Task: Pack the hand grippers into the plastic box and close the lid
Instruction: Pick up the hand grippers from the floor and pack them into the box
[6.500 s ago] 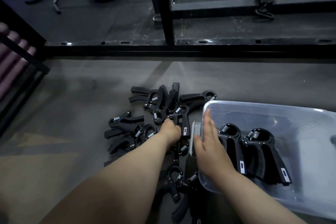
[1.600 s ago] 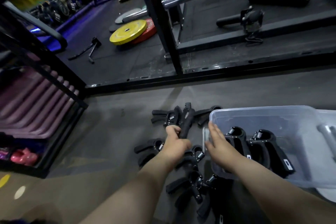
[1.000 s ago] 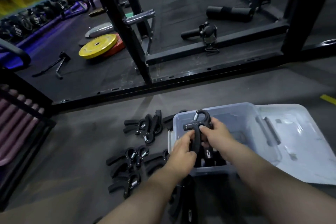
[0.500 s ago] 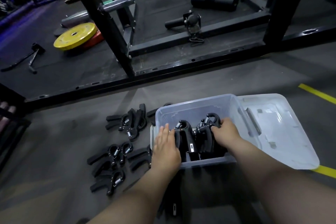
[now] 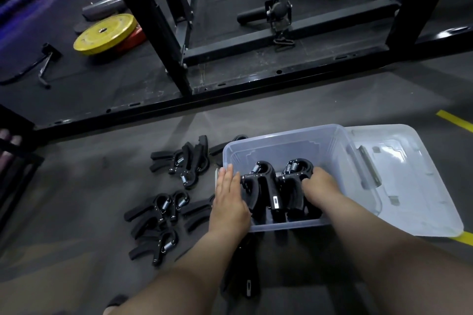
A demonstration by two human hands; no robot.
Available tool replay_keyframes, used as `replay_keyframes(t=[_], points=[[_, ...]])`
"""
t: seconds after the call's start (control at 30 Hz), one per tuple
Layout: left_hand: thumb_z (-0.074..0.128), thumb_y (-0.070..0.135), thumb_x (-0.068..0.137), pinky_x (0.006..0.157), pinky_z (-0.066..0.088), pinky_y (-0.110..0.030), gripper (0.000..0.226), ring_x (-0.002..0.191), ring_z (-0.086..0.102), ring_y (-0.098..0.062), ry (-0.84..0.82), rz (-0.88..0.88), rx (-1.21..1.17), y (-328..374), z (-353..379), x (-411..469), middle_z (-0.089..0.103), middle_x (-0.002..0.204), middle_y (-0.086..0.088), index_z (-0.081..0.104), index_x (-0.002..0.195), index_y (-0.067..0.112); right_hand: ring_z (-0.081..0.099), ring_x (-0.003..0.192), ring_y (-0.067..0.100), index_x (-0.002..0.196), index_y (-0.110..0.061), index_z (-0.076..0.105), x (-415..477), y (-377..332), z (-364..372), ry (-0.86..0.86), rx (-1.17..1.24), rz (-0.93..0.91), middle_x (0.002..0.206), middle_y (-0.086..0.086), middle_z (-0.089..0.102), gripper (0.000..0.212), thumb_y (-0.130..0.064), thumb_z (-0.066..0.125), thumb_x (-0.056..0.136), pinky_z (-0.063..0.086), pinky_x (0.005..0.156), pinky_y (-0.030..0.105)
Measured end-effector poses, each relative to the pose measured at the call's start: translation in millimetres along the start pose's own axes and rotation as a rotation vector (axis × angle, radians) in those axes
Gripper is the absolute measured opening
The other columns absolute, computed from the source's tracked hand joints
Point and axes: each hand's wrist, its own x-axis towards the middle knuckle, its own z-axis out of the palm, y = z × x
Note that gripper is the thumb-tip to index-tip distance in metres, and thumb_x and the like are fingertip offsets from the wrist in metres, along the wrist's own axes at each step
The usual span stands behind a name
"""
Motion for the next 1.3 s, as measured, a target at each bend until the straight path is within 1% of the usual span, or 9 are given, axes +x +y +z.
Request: replay_keyframes(t=[0.13, 0.27, 0.47, 0.7, 0.93, 1.03, 1.17, 1.23, 1.3], points=[[0.033, -0.005, 0.085, 0.113, -0.014, -0.017, 0.073, 0.142, -0.024, -0.001, -0.001, 0.02, -0.002, 0, 0, 0, -0.007, 0.163, 0.007, 0.018, 0.154, 0.014, 0.062, 0.099, 0.035, 0.107, -0.006, 0.062, -1, -1, -2, 0.073, -0.038, -0.042, 0.111, 0.018, 0.064, 0.022, -0.008, 0.05, 0.088, 0.043, 0.074, 0.029], [0.032, -0.005, 0.085, 0.114, -0.014, -0.018, 0.073, 0.143, -0.023, -0.003, 0.001, 0.022, -0.002, 0, 0, -1, -0.008, 0.163, 0.007, 0.019, 0.154, 0.013, 0.061, 0.1, 0.035, 0.106, -0.01, 0.06, -2, -1, 0, 0.093, -0.034, -0.087, 0.111, 0.017, 0.064, 0.018, -0.014, 0.05, 0.091, 0.045, 0.079, 0.033], [0.034, -0.005, 0.085, 0.114, -0.013, -0.018, 0.073, 0.143, -0.024, -0.002, -0.01, 0.021, 0.001, -1, 0, -1, -0.009, 0.163, 0.007, 0.017, 0.154, 0.014, 0.06, 0.103, 0.036, 0.11, -0.013, 0.06, -5, 0, -1, 0.09, -0.034, -0.111, 0.112, 0.016, 0.065, 0.023, -0.01, 0.049, 0.09, 0.048, 0.085, 0.034], [0.033, -0.003, 0.087, 0.115, -0.012, -0.02, 0.07, 0.145, -0.021, -0.005, -0.005, 0.016, -0.003, -2, 1, 0, -0.008, 0.163, 0.007, 0.019, 0.154, 0.014, 0.059, 0.107, 0.037, 0.109, -0.01, 0.06, -10, -2, -3, 0.087, -0.069, -0.135, 0.113, 0.018, 0.065, 0.02, -0.016, 0.051, 0.093, 0.047, 0.087, 0.036], [0.032, -0.006, 0.084, 0.119, -0.008, -0.024, 0.073, 0.146, -0.021, -0.009, -0.019, 0.018, -0.029, 0, 0, -1, -0.008, 0.163, 0.005, 0.019, 0.154, 0.011, 0.057, 0.113, 0.038, 0.118, -0.005, 0.056, -11, -3, -4, 0.037, -0.107, -0.099, 0.122, 0.021, 0.061, 0.027, -0.02, 0.051, 0.096, 0.044, 0.09, 0.036], [0.031, -0.007, 0.083, 0.121, -0.005, -0.028, 0.075, 0.145, -0.022, -0.007, -0.028, 0.007, -0.063, -1, -1, -1, -0.008, 0.163, 0.006, 0.017, 0.154, 0.012, 0.055, 0.114, 0.039, 0.119, -0.003, 0.056, -9, -4, -5, 0.013, -0.1, -0.086, 0.125, 0.023, 0.059, 0.029, -0.019, 0.045, 0.097, 0.043, 0.09, 0.036], [0.031, -0.008, 0.079, 0.12, -0.007, -0.025, 0.079, 0.141, -0.024, 0.001, -0.05, 0.021, -0.141, -3, -4, 0, -0.007, 0.163, 0.008, 0.019, 0.154, 0.013, 0.049, 0.121, 0.041, 0.125, 0.001, 0.049, -13, -10, -1, 0.021, -0.156, -0.044, 0.132, 0.026, 0.052, 0.038, -0.023, 0.042, 0.097, 0.041, 0.096, 0.041], [0.032, -0.009, 0.078, 0.117, -0.011, -0.02, 0.081, 0.138, -0.028, 0.004, -0.074, 0.044, -0.162, -6, -7, 0, -0.008, 0.162, 0.01, 0.018, 0.154, 0.015, 0.042, 0.125, 0.04, 0.126, 0.001, 0.047, -16, -17, 6, 0.141, -0.287, -0.181, 0.134, 0.024, 0.047, 0.039, -0.023, 0.044, 0.095, 0.037, 0.104, 0.043], [0.032, -0.007, 0.078, 0.112, -0.014, -0.014, 0.081, 0.137, -0.03, 0.004, -0.095, 0.096, -0.168, -11, -9, -2, -0.011, 0.162, 0.009, 0.016, 0.154, 0.015, 0.04, 0.127, 0.039, 0.127, 0.002, 0.049, -20, -29, 17, 0.241, -0.28, -0.409, 0.134, 0.023, 0.047, 0.039, -0.016, 0.049, 0.092, 0.033, 0.108, 0.044]])
